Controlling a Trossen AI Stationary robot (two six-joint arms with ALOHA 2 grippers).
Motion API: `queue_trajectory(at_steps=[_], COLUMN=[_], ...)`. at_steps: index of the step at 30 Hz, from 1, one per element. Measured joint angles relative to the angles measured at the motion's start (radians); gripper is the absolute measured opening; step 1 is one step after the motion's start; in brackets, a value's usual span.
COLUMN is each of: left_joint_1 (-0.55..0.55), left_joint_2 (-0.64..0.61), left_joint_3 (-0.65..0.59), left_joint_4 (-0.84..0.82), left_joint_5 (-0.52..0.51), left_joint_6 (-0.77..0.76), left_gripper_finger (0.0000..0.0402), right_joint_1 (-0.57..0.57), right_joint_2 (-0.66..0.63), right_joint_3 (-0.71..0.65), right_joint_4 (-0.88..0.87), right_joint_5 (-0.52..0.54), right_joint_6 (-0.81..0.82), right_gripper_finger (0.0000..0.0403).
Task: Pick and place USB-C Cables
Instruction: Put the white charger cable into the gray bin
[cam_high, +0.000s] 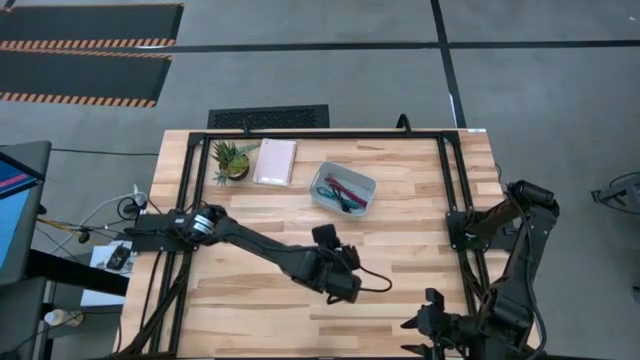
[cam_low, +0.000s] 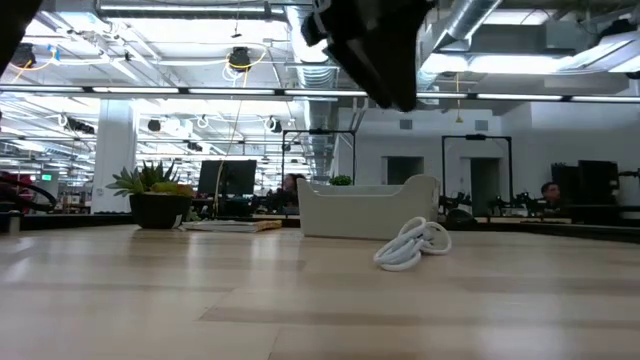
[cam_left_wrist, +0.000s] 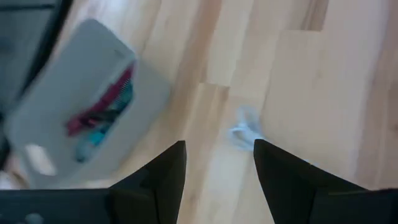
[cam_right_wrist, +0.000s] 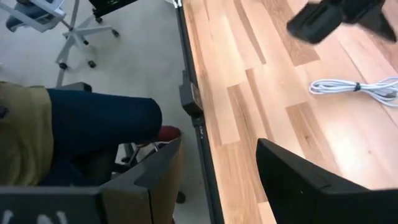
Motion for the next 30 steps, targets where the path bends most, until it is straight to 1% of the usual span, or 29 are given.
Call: queue_trajectory(at_steps=[3,7,9,14,16,19,22,24,28,30], left_joint_1=[-0.02,-0.047,-0.057,-0.063,-0.063,-0.062,-0.053,-0.044,-0.023,-0.017], left_joint_2=[0.005,0.007,0.007,0.007,0.007,0.007,0.003,-0.004,-0.004,-0.004], left_joint_3=[-0.069,-0.197,-0.264,-0.384,-0.434,-0.497,-0.56,-0.598,-0.626,-0.633], left_joint_4=[0.102,0.26,0.334,0.485,0.578,0.657,0.709,0.758,0.79,0.787], left_joint_5=[-0.014,-0.075,-0.097,-0.099,-0.076,-0.065,-0.056,-0.033,0.036,0.073], left_joint_6=[-0.098,-0.212,-0.234,-0.249,-0.244,-0.225,-0.28,-0.287,-0.282,-0.283], left_gripper_finger=[0.018,0.018,0.018,0.018,0.018,0.018,0.018,0.018,0.0179,0.0169], right_joint_1=[0.003,0.011,0.015,0.015,0.015,0.015,0.015,0.015,0.011,0.011], right_joint_2=[0.0,0.0,0.0,0.0,0.0,0.0,0.0,0.0,0.0,0.0], right_joint_3=[0.0,0.0,0.0,0.0,0.0,0.0,0.0,0.0,0.0,0.0], right_joint_4=[0.003,0.014,0.013,0.013,0.012,0.011,0.013,0.013,0.013,0.012], right_joint_5=[0.001,0.001,0.001,0.001,0.002,0.014,0.026,0.027,0.047,0.057], right_joint_6=[0.002,0.003,0.002,0.002,0.003,0.002,0.003,0.003,0.002,0.002], right_gripper_finger=[0.023,0.023,0.023,0.023,0.023,0.023,0.023,0.023,0.023,0.023])
